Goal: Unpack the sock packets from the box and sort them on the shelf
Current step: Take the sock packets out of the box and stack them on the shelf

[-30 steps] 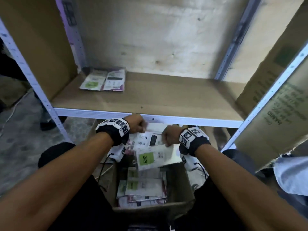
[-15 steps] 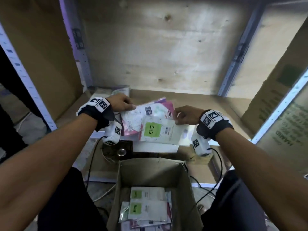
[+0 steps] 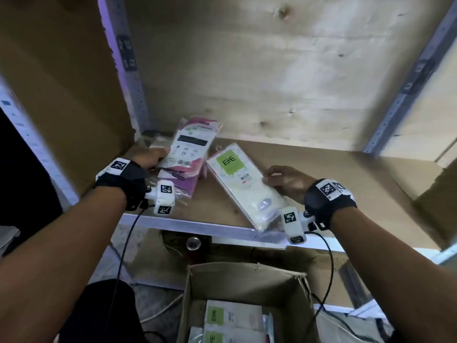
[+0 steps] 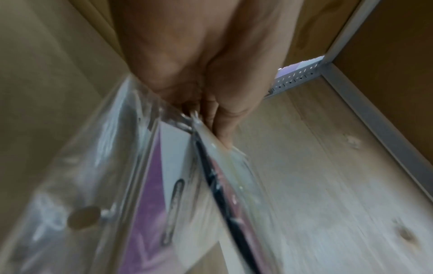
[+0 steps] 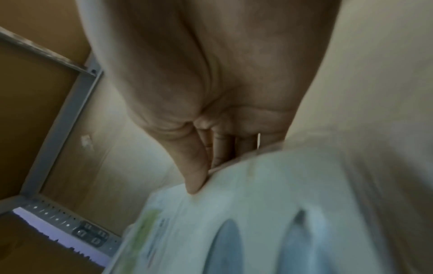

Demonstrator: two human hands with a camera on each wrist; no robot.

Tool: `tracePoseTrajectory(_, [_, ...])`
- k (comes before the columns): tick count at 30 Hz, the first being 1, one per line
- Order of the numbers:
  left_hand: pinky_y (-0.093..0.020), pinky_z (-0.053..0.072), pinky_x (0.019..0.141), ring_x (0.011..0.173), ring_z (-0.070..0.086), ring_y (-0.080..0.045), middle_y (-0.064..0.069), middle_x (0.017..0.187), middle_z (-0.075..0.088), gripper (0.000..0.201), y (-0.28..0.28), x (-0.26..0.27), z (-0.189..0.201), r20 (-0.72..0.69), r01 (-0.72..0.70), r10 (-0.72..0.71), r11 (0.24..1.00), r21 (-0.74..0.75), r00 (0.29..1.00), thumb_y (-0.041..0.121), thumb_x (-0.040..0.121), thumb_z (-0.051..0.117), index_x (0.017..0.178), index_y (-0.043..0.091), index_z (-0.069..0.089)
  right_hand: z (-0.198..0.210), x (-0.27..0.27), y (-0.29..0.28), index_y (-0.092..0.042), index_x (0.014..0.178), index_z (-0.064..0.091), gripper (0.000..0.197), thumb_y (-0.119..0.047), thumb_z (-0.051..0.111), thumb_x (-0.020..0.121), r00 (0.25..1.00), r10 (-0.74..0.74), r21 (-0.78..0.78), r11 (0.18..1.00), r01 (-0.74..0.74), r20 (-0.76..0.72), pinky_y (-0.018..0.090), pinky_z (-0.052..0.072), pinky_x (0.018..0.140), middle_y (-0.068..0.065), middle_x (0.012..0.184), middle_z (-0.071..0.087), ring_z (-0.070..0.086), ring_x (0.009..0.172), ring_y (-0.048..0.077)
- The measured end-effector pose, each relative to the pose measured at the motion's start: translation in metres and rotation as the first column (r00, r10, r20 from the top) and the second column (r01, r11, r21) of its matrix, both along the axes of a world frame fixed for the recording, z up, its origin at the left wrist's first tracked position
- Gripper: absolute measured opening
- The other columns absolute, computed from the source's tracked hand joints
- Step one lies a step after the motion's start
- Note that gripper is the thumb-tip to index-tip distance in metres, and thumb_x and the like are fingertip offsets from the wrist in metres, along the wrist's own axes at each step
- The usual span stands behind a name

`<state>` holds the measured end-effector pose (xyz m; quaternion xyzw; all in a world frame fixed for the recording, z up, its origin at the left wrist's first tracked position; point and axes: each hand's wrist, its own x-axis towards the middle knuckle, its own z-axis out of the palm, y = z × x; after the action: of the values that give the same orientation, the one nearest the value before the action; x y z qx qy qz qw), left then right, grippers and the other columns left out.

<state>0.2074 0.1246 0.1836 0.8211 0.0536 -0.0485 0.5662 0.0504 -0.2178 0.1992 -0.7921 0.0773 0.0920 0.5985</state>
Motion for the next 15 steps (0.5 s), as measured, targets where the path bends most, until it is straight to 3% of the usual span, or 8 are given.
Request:
tracePoseTrajectory(1, [-0.031,0.059,0.057,0.071,0.074,-0.023,-0.018,0.102,0.069,0.029,0.005,0.008,-0.001,-0.002,-0.031,0.031,0.998,0.046,1.000,0.037,0.090,0.068,0.094,0.009,0.067,-0.004,0.009,0.004,-0.007,0.084,0.051,0.014,-0.001,0.059,0.093,1.000,-0.016,0.050,0.999,0.016,-0.004,0.033,0.039,0.064,0.016,0.085,0.051,0.049,0.075,0.027])
tracePoseTrajectory(3, [-0.037,0.055,0.090,0.113,0.065,-0.036,-0.023,0.128,0.062,0.047,0.015,0.025,-0.006,-0.051,-0.074,0.076,0.997,0.037,0.996,0.035,0.094,0.062,0.126,0.001,0.060,-0.010,0.030,0.014,-0.008,0.080,0.052,0.016,0.000,0.059,0.093,0.999,-0.031,0.148,0.988,0.035,-0.023,0.035,0.047,0.068,0.016,0.085,0.058,0.056,0.073,0.028])
tracePoseTrajectory(4, [-0.036,0.049,0.094,0.124,0.057,-0.038,-0.024,0.137,0.056,0.050,0.018,0.031,-0.008,-0.069,-0.091,0.093,0.995,0.028,0.993,0.031,0.096,0.059,0.134,0.000,0.054,-0.012,0.038,0.020,-0.009,0.080,0.053,0.017,-0.001,0.059,0.093,0.999,-0.038,0.186,0.982,0.043,-0.030,0.036,0.050,0.071,0.016,0.086,0.060,0.059,0.075,0.028])
tracePoseTrajectory(7, [-0.034,0.046,0.094,0.132,0.050,-0.038,-0.024,0.144,0.049,0.048,0.027,0.049,-0.015,-0.078,-0.145,0.149,0.988,0.055,0.986,0.025,0.101,0.051,0.140,-0.003,0.048,-0.017,0.067,0.042,-0.009,0.079,0.053,0.017,-0.002,0.059,0.094,0.997,-0.060,0.245,0.967,0.068,-0.039,0.044,0.052,0.082,0.020,0.093,0.063,0.061,0.083,0.031])
tracePoseTrajectory(11, [-0.035,0.043,0.098,0.135,0.047,-0.038,-0.025,0.147,0.046,0.045,0.037,0.061,-0.024,-0.068,-0.183,0.192,0.976,0.119,0.979,0.018,0.103,0.046,0.142,-0.005,0.045,-0.020,0.102,0.071,-0.006,0.087,0.052,0.011,-0.002,0.059,0.095,0.994,-0.099,0.236,0.966,0.108,-0.050,0.059,0.045,0.101,0.032,0.113,0.059,0.059,0.099,0.036])
tracePoseTrajectory(13, [-0.038,0.041,0.104,0.135,0.046,-0.038,-0.025,0.147,0.046,0.044,0.041,0.069,-0.031,-0.083,-0.168,0.186,0.968,0.186,0.979,0.016,0.104,0.045,0.142,-0.006,0.044,-0.023,0.118,0.083,-0.006,0.093,0.051,0.010,-0.004,0.061,0.094,0.991,-0.116,0.212,0.969,0.126,-0.059,0.062,0.043,0.103,0.035,0.119,0.057,0.057,0.100,0.035])
tracePoseTrajectory(15, [-0.039,0.041,0.105,0.133,0.048,-0.038,-0.025,0.145,0.047,0.044,0.046,0.078,-0.036,-0.090,-0.207,0.226,0.961,0.186,0.970,0.016,0.104,0.044,0.142,-0.005,0.044,-0.025,0.136,0.094,-0.007,0.085,0.050,0.015,-0.004,0.062,0.093,0.989,-0.129,0.206,0.968,0.140,-0.066,0.059,0.044,0.102,0.031,0.116,0.059,0.059,0.101,0.037])
